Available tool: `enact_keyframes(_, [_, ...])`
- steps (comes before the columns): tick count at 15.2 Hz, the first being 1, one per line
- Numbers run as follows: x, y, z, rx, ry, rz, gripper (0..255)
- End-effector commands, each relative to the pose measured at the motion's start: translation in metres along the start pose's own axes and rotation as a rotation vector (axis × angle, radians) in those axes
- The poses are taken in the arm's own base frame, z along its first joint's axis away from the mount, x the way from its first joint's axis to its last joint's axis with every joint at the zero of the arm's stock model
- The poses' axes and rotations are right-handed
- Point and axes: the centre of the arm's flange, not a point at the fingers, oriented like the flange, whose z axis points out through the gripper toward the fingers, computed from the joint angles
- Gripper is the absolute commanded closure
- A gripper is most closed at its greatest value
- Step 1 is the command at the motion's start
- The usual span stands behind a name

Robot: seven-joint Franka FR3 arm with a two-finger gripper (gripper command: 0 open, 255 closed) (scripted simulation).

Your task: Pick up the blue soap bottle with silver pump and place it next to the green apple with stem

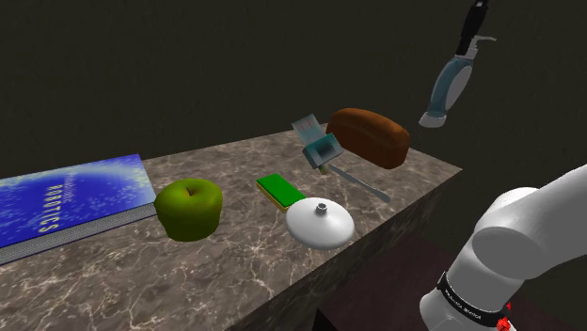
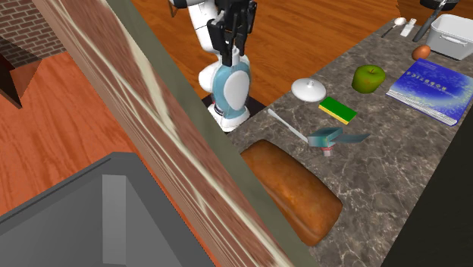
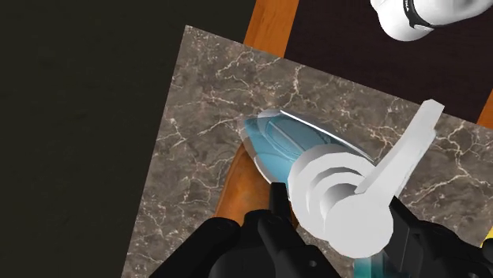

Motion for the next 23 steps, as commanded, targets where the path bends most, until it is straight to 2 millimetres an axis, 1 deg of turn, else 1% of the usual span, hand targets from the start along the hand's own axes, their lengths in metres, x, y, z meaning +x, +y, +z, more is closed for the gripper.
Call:
enact_keyframes(1, [0.005,-0.013,-0.004,0.000,0.000,0.000,255])
enact_keyframes(23, [0.105,-0.286,-0.015,0.000,0.000,0.000,255])
